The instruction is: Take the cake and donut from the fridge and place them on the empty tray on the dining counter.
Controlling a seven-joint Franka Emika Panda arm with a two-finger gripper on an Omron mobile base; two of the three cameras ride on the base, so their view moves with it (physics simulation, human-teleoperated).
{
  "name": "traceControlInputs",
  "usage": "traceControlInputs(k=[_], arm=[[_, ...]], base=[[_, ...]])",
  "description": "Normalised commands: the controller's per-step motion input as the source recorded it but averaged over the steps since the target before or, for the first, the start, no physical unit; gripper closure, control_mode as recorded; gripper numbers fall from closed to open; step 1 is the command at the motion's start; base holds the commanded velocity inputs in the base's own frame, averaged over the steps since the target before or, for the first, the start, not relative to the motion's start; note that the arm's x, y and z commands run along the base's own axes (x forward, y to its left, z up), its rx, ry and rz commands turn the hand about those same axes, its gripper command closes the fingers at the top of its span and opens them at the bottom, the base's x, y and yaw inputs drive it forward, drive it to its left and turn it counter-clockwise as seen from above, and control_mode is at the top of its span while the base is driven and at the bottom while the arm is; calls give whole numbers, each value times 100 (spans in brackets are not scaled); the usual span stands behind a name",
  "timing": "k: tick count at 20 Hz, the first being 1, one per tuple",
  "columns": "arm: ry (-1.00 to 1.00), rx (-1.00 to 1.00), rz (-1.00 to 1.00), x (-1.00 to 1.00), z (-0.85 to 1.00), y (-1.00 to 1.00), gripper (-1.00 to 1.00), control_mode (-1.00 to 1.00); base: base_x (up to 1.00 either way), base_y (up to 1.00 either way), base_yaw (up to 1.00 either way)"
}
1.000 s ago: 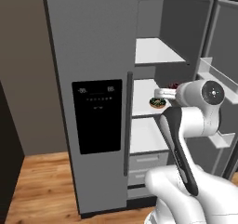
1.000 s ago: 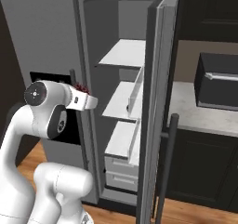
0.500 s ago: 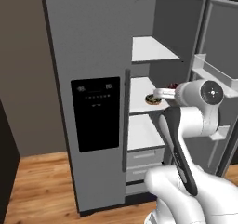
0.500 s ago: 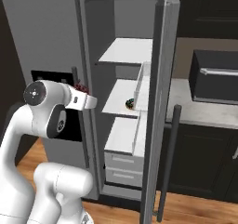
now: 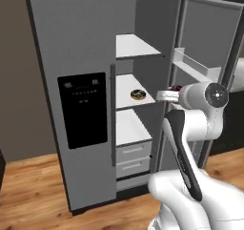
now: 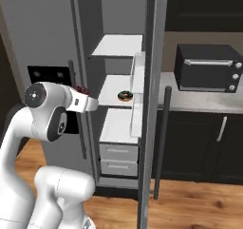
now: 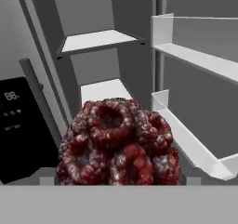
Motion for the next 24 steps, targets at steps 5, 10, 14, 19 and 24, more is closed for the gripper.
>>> traceControlInputs(k=[5, 10, 14, 19, 24], arm=[[0, 0, 0, 0, 0, 0, 100, 100], [0, 0, 0, 0, 0, 0, 100, 100], [0, 0, 0, 0, 0, 0, 100, 100], [0, 0, 0, 0, 0, 0, 100, 100], [0, 0, 0, 0, 0, 0, 100, 100]], base=[[-50, 8, -25], [-50, 8, -25], [-47, 6, -26], [-46, 4, -27], [-42, 3, -28]])
